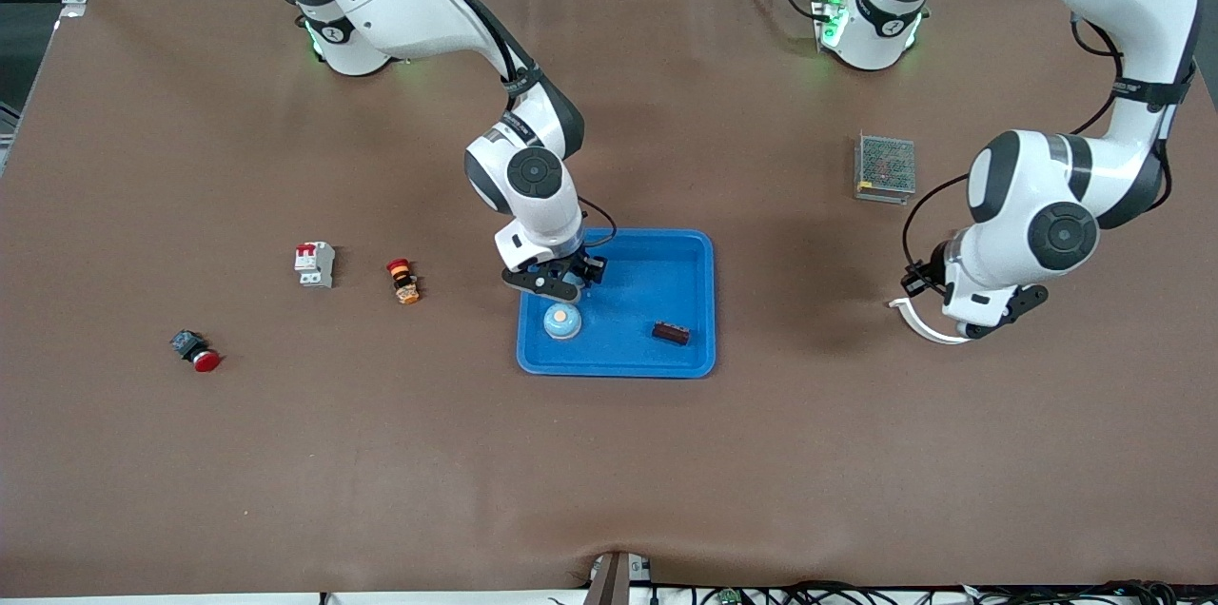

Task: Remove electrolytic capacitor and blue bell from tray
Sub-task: 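Carry the capacitor with the left gripper beside the white arc clip, then carry the bell with the right gripper beside the red button while the left gripper releases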

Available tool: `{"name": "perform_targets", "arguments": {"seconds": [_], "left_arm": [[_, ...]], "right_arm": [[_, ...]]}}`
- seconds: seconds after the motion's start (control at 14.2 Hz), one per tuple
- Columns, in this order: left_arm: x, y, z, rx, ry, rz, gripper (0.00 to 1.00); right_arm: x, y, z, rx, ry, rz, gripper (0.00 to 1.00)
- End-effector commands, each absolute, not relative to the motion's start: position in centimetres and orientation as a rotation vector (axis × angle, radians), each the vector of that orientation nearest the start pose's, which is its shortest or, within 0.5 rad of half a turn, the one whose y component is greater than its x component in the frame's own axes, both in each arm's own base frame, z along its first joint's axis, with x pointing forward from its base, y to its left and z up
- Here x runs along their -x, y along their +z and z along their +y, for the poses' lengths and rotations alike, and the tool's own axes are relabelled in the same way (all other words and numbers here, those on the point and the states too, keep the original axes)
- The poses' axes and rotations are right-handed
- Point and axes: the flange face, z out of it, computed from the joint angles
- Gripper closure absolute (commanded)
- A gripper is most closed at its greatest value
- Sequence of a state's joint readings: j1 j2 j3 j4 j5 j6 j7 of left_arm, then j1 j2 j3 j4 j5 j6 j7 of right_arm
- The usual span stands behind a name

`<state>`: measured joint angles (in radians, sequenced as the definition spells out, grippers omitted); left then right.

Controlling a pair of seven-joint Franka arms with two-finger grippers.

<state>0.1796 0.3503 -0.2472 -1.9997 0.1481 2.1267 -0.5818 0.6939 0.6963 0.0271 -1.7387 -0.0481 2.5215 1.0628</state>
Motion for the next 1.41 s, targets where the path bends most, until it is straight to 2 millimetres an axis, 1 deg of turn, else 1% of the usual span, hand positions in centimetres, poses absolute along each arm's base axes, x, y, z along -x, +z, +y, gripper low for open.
{"name": "perform_targets", "arguments": {"seconds": [0.0, 0.14, 0.21, 0.28, 0.35, 0.42, 0.56, 0.7, 0.85, 0.99, 1.2, 1.34], "left_arm": [[-57.3, 27.3, -0.2, 3.002, 0.3, -0.449, 1.0], [-57.3, 26.5, 0.4, 3.027, 0.305, -0.342, 1.0], [-57.3, 25.7, 1.1, 3.039, 0.311, -0.315, 1.0], [-57.4, 25.4, 1.9, 3.049, 0.3, -0.303, 1.0], [-57.4, 24.6, 2.0, 3.062, 0.295, -0.264, 1.0], [-57.3, 24.0, 2.1, 3.073, 0.278, -0.239, 1.0], [-57.0, 22.6, 3.6, 3.06, 0.223, -0.204, 1.0], [-57.1, 21.3, 4.8, 3.045, 0.184, -0.169, 1.0], [-57.3, 20.2, 5.2, 3.055, 0.152, -0.162, 1.0], [-57.6, 19.6, 4.9, 3.068, 0.124, -0.157, 0.98], [-57.8, 19.4, 4.7, 3.073, 0.107, -0.152, 0.95], [-57.8, 19.0, 4.6, 3.076, 0.112, -0.149, 0.9]], "right_arm": [[-50.6, 18.2, 45.2, 3.05, -0.126, 0.509, 1.0], [-51.0, 18.8, 45.2, 3.037, -0.133, 0.538, 1.0], [-51.4, 19.6, 45.3, 3.028, -0.137, 0.545, 1.0], [-51.3, 19.8, 45.5, 3.024, -0.129, 0.557, 1.0], [-51.3, 20.4, 45.8, 3.025, -0.12, 0.578, 1.0], [-51.4, 21.2, 46.2, 3.042, -0.101, 0.582, 1.0], [-52.2, 23.5, 46.8, 3.081, -0.062, 0.599, 1.0], [-53.1, 25.5, 47.1, 3.11, -0.036, 0.608, 1.0], [-54.2, 26.9, 46.1, 3.139, -0.007, 0.621, 1.0], [-55.6, 29.4, 44.0, 3.176, 0.03, 0.544, 1.0], [-58.1, 33.3, 39.5, 3.229, 0.105, 0.412, 1.0], [-60.1, 35.6, 35.7, 3.248, 0.15, 0.313, 1.0]]}}
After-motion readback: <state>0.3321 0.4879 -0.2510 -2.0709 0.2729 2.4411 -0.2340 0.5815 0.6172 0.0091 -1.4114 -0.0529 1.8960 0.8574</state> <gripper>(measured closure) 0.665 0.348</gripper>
